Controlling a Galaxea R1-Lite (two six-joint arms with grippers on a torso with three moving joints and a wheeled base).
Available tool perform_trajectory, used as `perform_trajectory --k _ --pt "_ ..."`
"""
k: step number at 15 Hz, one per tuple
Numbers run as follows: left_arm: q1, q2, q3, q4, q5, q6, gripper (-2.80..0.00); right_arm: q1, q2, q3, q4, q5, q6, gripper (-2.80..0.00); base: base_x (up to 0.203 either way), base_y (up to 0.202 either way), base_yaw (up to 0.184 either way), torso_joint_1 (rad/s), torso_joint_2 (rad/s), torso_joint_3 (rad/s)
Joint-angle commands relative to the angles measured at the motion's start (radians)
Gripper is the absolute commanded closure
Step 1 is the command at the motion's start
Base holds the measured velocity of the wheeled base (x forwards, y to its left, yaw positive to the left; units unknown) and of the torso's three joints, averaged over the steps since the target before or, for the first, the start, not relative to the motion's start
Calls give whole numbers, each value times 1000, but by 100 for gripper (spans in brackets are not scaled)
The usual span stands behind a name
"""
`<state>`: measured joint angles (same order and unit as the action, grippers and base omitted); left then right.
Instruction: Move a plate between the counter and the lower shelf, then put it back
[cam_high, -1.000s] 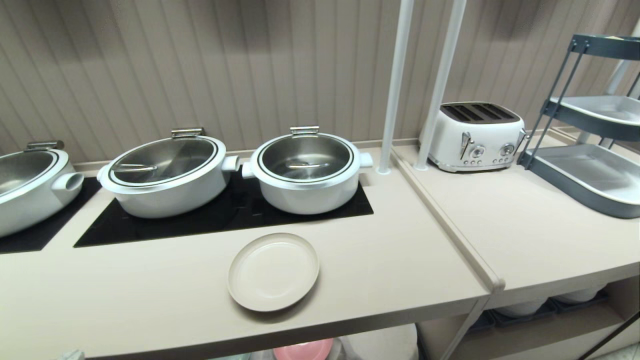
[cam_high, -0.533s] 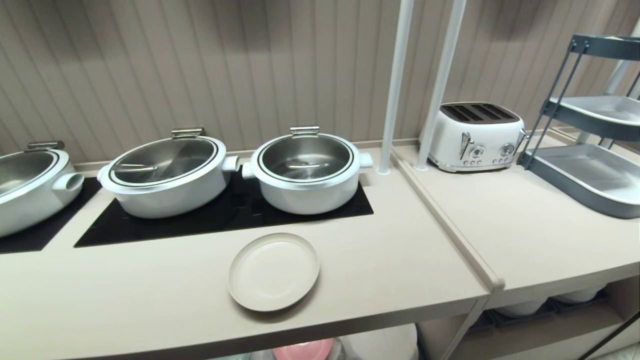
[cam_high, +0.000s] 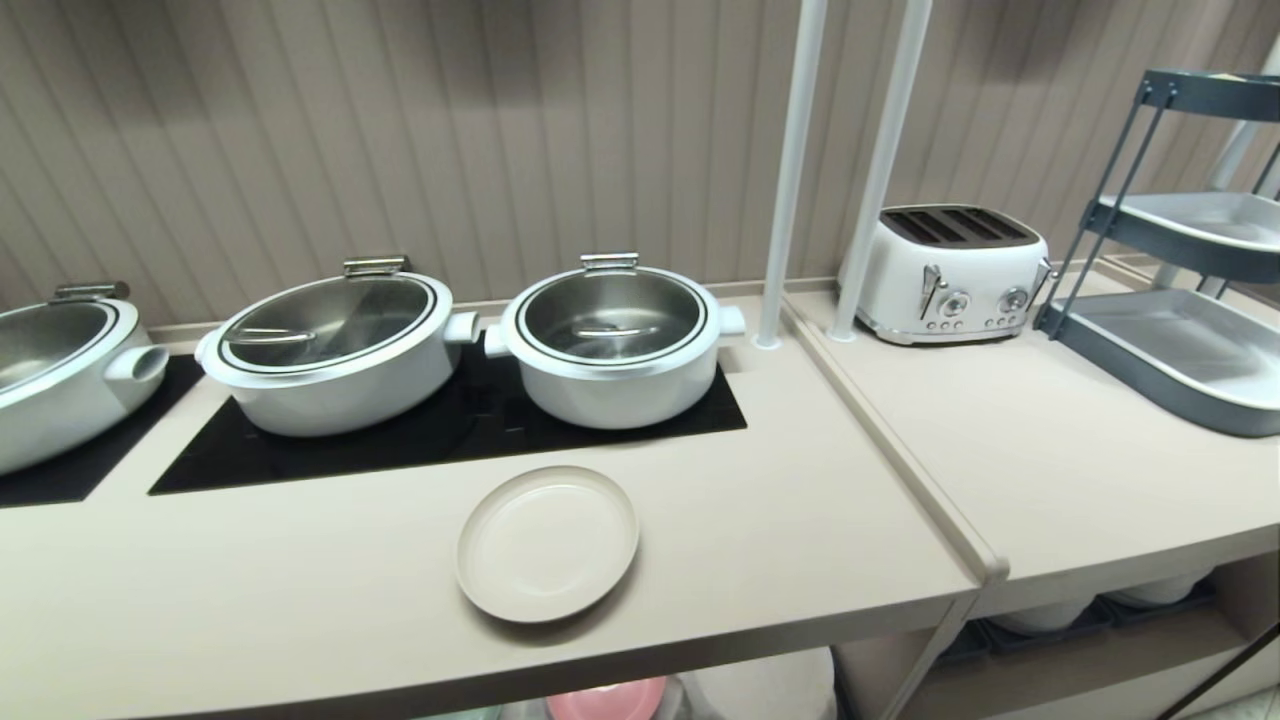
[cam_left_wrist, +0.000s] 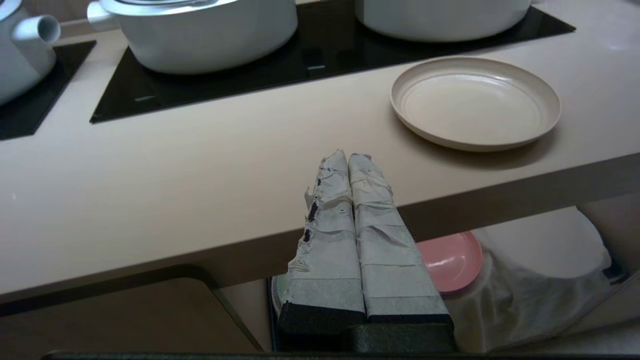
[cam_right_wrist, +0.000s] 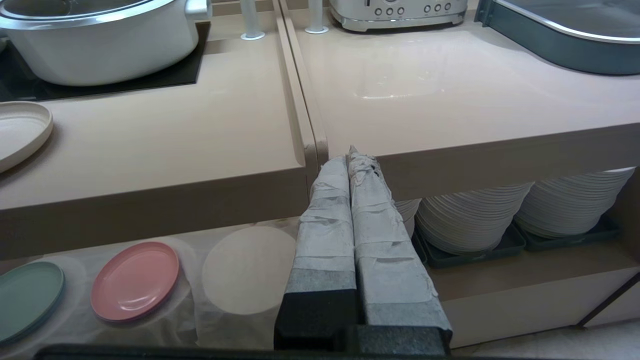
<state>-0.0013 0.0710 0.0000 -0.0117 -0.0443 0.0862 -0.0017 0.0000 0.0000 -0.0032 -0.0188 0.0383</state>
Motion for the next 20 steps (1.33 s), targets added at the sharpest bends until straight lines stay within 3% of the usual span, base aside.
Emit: perform_trajectory --k 1,20 --pt "1 -70 0 0 0 6 0 0 0 0 -1 -1 0 0 0 0 0 0 0 0" --pt "1 -71 0 1 0 3 0 0 0 0 0 0 0 0 0 0 0 0 0 0"
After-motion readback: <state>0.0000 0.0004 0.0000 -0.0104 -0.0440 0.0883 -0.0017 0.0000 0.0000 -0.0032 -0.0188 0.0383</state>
